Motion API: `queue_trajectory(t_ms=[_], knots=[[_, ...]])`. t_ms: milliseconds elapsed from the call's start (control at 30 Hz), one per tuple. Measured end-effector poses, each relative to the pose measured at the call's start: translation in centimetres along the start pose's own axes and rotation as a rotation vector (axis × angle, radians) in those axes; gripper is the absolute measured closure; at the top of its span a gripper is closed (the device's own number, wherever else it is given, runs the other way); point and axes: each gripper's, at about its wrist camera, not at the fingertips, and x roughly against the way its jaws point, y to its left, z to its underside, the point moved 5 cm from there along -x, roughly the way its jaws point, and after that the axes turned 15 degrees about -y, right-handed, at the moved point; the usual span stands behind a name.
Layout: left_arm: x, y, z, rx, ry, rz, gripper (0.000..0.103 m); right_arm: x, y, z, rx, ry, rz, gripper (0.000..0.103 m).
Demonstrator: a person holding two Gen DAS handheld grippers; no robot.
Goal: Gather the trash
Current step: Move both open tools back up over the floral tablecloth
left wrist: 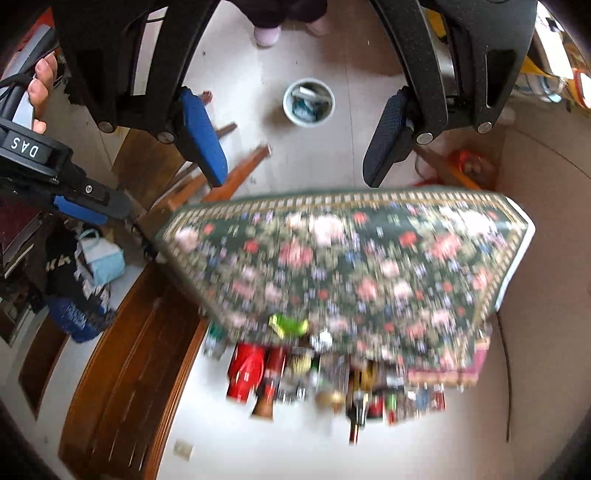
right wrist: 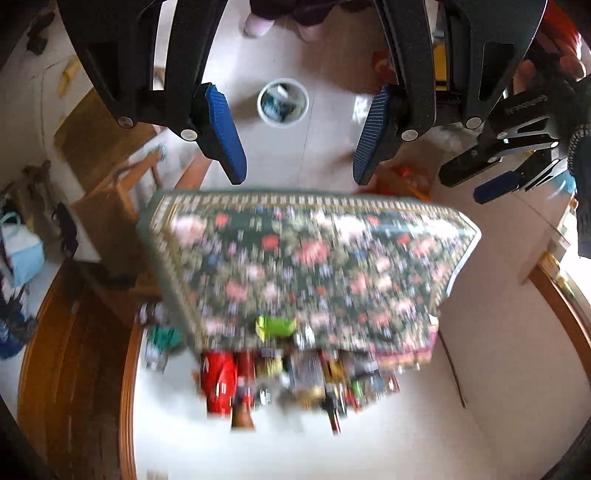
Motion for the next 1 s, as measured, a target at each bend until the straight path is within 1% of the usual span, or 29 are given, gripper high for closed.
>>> queue_trajectory(t_ms=[133,267,400,467,500,533,567,600,633,900,1000], knots=[[3.8,0.2,-3.6,-0.013,-0.083,0.001,0.028,3.5,1.4,-3.8,0.031,-0.110,0.010,0.047],[7.0,0.7,-6.6,-0.032,-0.172,0.010,0.028,6.5,2.8,-6.8,0.040,-0.230,0.028,0.047],[9.8,1.3,-8.7,-0.050,-0.257,0.013,0.028,9.0,4.4,-8.5,0.031,-0.322,0.035,0.047],[10.9,1.7,-9.2,-0.053,-0.289,0.012,0.028,9.6,4.9,-8.9,0.039,-0.347,0.046,0.047],[11.2,1.9,-9.4,-0.053,-0.301,0.016,0.027,9.8,5.3,-9.0,0.046,-0.361,0.055,0.046],[11.4,2.1,-9.5,-0.050,-0.304,0.016,0.026,9.8,5.4,-9.2,0.050,-0.367,0.060,0.042],[11.5,2.3,-9.6,-0.047,-0.306,0.017,0.025,9.9,5.6,-9.3,0.054,-0.374,0.067,0.039],[11.5,2.4,-9.7,-0.046,-0.305,0.019,0.024,9.8,5.7,-9.4,0.058,-0.383,0.074,0.033],[11.3,2.5,-9.7,-0.046,-0.302,0.021,0.024,9.7,5.7,-9.5,0.060,-0.390,0.081,0.030],[7.1,2.4,-10.5,-0.056,-0.263,0.016,0.022,7.3,5.0,-10.2,0.067,-0.370,0.098,0.029],[4.9,1.9,-11.6,-0.068,-0.260,0.010,0.022,5.5,4.2,-11.0,0.061,-0.358,0.093,0.029]])
